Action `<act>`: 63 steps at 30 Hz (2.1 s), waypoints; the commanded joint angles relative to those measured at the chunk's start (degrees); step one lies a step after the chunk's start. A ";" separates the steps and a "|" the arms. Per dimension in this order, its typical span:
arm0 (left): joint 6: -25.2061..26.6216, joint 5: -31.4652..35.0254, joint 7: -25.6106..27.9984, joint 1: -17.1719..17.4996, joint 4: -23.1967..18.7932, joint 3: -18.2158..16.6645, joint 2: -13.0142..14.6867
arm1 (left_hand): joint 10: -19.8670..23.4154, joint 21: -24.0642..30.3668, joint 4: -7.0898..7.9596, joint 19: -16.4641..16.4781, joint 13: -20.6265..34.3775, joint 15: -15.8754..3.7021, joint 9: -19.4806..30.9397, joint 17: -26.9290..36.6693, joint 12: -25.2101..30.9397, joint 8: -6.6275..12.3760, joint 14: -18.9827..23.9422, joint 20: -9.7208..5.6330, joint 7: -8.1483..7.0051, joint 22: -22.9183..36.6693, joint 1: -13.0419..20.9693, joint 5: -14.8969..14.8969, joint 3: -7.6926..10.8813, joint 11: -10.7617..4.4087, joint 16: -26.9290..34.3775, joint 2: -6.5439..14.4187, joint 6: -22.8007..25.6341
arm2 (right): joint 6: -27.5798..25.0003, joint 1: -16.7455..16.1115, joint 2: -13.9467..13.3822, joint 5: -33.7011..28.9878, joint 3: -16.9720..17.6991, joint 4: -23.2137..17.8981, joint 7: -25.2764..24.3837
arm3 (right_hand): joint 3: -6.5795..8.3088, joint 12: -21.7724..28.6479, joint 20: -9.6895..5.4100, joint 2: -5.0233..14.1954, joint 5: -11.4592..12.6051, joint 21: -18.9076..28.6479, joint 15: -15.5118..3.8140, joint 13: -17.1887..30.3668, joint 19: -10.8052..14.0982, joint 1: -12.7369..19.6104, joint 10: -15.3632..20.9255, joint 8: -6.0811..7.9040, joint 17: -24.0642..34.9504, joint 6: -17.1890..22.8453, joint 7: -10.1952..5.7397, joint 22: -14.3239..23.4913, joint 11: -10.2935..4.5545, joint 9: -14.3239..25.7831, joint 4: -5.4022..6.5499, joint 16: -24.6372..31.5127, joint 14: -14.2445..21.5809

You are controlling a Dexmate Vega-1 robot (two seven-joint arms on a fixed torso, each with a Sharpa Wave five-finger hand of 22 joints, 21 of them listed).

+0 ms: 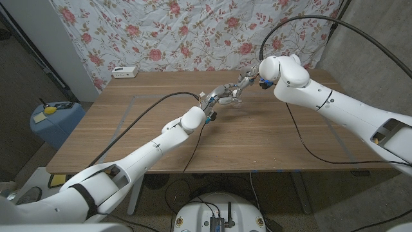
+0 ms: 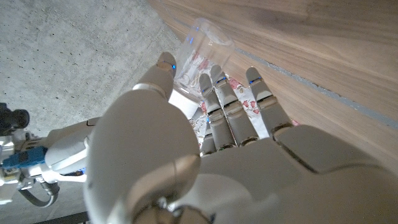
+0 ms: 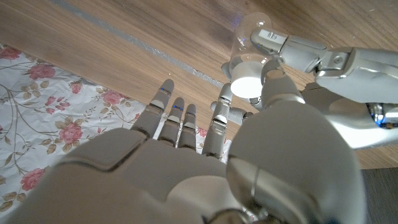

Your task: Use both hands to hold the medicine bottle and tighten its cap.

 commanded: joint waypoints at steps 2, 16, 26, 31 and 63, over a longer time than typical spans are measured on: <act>0.18 -0.10 0.12 0.20 -0.24 -0.09 0.09 | 5.96 0.14 2.00 -0.34 0.12 -2.29 0.10 0.23 0.50 -0.10 -0.24 -0.14 -0.48 0.11 0.61 0.44 2.53 -5.40 0.17 0.32 0.30 | 0.11 -0.39 0.19 0.83 0.22 0.33 -1.24 | 0.17 0.64 -0.24 0.11 -0.04 0.29 -0.52 0.18 0.55 0.40 0.75 0.74 0.11 1.63 0.12 0.11 -0.24 -0.04 0.30 0.27 0.32; -0.21 -0.30 -0.14 -0.14 0.49 -0.07 -0.12 | 5.96 0.16 1.95 -0.33 0.12 -2.25 0.10 0.22 0.50 -0.10 -0.24 -0.05 -0.46 0.11 0.58 0.45 2.64 -5.62 0.17 0.36 0.30 | -0.52 -0.88 0.39 0.22 -0.01 0.36 -3.39 | -0.46 1.45 -0.88 0.39 -0.38 0.83 -1.82 0.08 2.38 -1.22 4.17 3.22 0.37 8.72 -0.43 0.15 -1.72 -0.40 1.41 1.21 2.60; -0.20 -0.34 -0.26 -0.17 0.50 -0.07 -0.03 | 5.90 0.14 1.92 -0.39 0.12 -2.25 0.10 0.22 0.47 -0.10 -0.24 -0.04 -0.42 0.11 0.57 0.47 2.73 -5.42 0.16 0.39 0.30 | -1.14 -1.40 0.62 -1.36 -0.54 0.26 -4.81 | -1.15 1.96 -1.61 0.50 -0.47 1.05 -3.38 -0.01 3.58 -3.02 7.16 4.72 0.52 13.58 -0.45 0.16 -2.42 -0.82 2.07 1.76 4.26; -0.02 -0.47 -0.36 -0.12 0.33 -0.13 0.05 | 5.92 0.15 1.90 -0.38 0.12 -2.31 0.10 0.23 0.49 -0.08 -0.24 -0.09 -0.52 0.11 0.55 0.46 2.72 -5.48 0.17 0.36 0.34 | -1.38 -1.42 0.88 -2.58 -1.12 0.54 -4.92 | -1.63 2.11 -2.15 0.39 -0.53 1.19 -3.72 -0.05 4.25 -4.35 8.44 5.49 0.59 16.16 -0.11 0.17 -2.52 -1.04 2.51 2.01 5.13; 0.48 -0.81 -0.27 0.20 -0.20 -0.34 0.37 | 5.79 0.16 1.79 -0.42 0.12 -2.20 0.10 0.27 0.45 -0.08 -0.24 -0.08 -0.46 0.11 0.60 0.46 2.83 -5.45 0.21 0.41 0.33 | -3.07 -3.91 3.69 -10.66 -1.44 2.11 -6.40 | -3.60 2.92 -3.90 1.01 -0.63 1.85 -6.53 -0.32 8.27 -10.50 16.92 8.40 0.66 28.76 1.27 0.29 -3.06 -2.26 3.97 3.35 10.71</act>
